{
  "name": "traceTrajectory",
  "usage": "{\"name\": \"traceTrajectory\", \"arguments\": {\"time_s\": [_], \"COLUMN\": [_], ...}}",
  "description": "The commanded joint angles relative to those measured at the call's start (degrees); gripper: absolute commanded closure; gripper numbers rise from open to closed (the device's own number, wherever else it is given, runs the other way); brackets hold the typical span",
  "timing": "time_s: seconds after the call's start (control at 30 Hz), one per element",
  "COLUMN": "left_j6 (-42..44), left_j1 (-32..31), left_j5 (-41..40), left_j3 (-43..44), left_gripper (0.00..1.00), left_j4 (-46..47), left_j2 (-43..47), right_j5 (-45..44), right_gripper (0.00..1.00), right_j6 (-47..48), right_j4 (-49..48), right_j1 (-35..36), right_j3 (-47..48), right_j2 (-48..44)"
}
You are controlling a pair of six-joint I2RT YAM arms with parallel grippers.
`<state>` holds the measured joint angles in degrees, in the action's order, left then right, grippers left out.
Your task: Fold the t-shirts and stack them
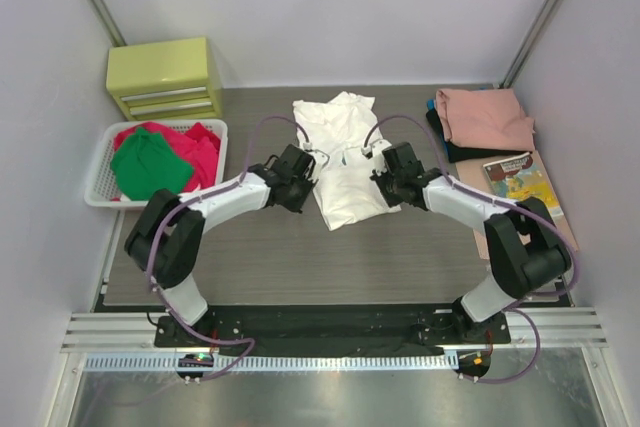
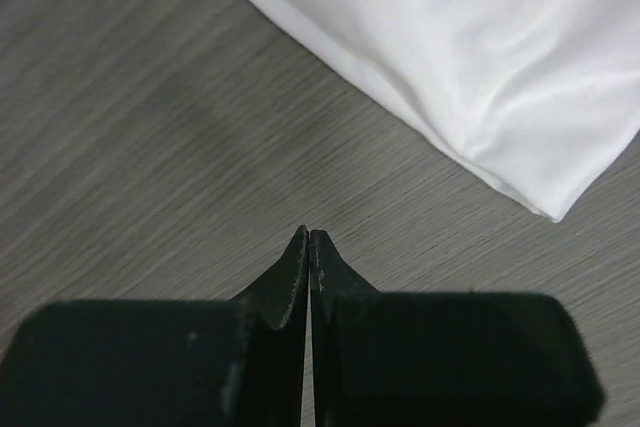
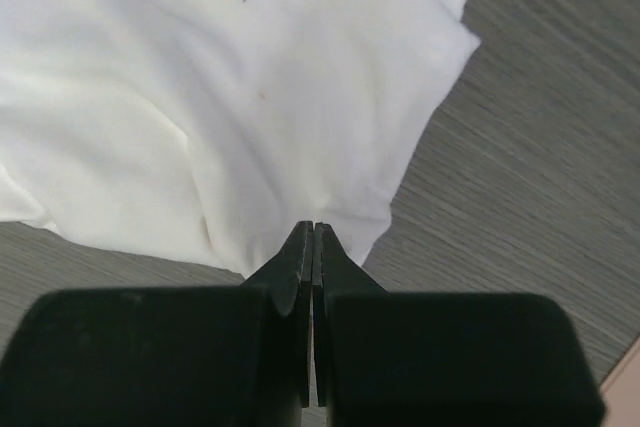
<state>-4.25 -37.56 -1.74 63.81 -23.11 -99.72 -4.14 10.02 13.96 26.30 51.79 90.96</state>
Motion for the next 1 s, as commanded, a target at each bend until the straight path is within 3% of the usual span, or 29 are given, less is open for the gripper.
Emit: {"name": "traceTrajectory", "arguments": {"time_s": [0.0,0.17,0.27,0.3,0.33,0.4,0.43,0.53,0.6,0.63,0.67,0.7,0.73,0.83,0.87,0.9,0.93,0.97], "left_j6": [6.97,11.97,15.58,15.76,15.85,16.55,17.77,19.02,18.23,17.53,16.91,16.73,16.64,16.64,16.73,16.56,16.64,16.64], "left_j1": [1.52,5.90,11.86,13.90,15.92,20.67,21.64,25.16,26.92,29.01,29.99,30.70,31.40,31.41,31.67,31.85,32.28,32.46], "left_j5": [-9.15,-17.13,-21.63,-21.64,-21.29,-21.11,-21.29,-23.31,-23.40,-23.05,-22.61,-22.17,-21.56,-21.55,-21.47,-21.29,-21.03,-20.94], "left_j3": [-2.71,-5.80,-5.89,-4.85,-4.23,-3.35,-3.43,-4.74,-5.19,-5.36,-6.23,-7.11,-7.82,-10.10,-11.24,-11.69,-11.95,-12.22], "left_gripper": [1.00,1.00,1.00,0.91,0.63,0.33,0.24,0.19,0.19,0.19,0.18,0.18,0.18,0.16,0.16,0.16,0.15,0.15], "left_j4": [5.62,9.74,11.60,10.21,9.58,8.35,8.17,9.31,8.53,8.00,7.74,7.99,7.91,7.30,7.38,7.56,7.64,7.56], "left_j2": [11.18,22.27,28.08,29.31,31.15,33.44,34.58,40.90,44.08,44.52,45.57,46.10,46.54,47.77,48.04,48.83,49.09,49.27], "right_j5": [-1.14,0.44,2.55,3.26,3.35,6.33,7.04,10.28,10.82,9.43,9.68,10.38,10.90,11.44,11.44,10.65,10.12,10.73], "right_gripper": [0.99,0.99,0.99,0.93,0.75,0.63,0.52,0.41,0.52,0.70,0.72,0.71,0.58,0.50,0.58,0.84,0.99,0.99], "right_j6": [1.75,3.69,2.38,1.85,1.67,0.79,0.44,0.18,-0.35,-0.96,-0.97,-0.62,-0.36,-0.79,-0.88,-1.23,-1.93,-2.02], "right_j4": [-2.89,-1.83,1.06,3.68,4.75,3.46,3.19,3.44,4.06,3.80,3.54,3.71,3.88,4.50,4.68,4.16,3.63,3.71], "right_j1": [0.68,1.03,1.20,1.20,1.20,1.20,1.12,1.20,1.47,1.56,1.56,1.56,1.64,2.78,3.13,3.40,3.58,3.75], "right_j3": [0.94,-0.28,2.07,3.39,4.80,6.57,6.92,9.81,12.71,14.03,14.82,15.61,17.28,20.18,20.71,20.89,21.07,21.51], "right_j2": [-9.37,-15.37,-11.52,-9.50,-5.65,-3.95,-3.42,-2.11,0.27,0.97,1.58,2.72,3.17,5.63,6.59,7.30,8.96,9.93]}}
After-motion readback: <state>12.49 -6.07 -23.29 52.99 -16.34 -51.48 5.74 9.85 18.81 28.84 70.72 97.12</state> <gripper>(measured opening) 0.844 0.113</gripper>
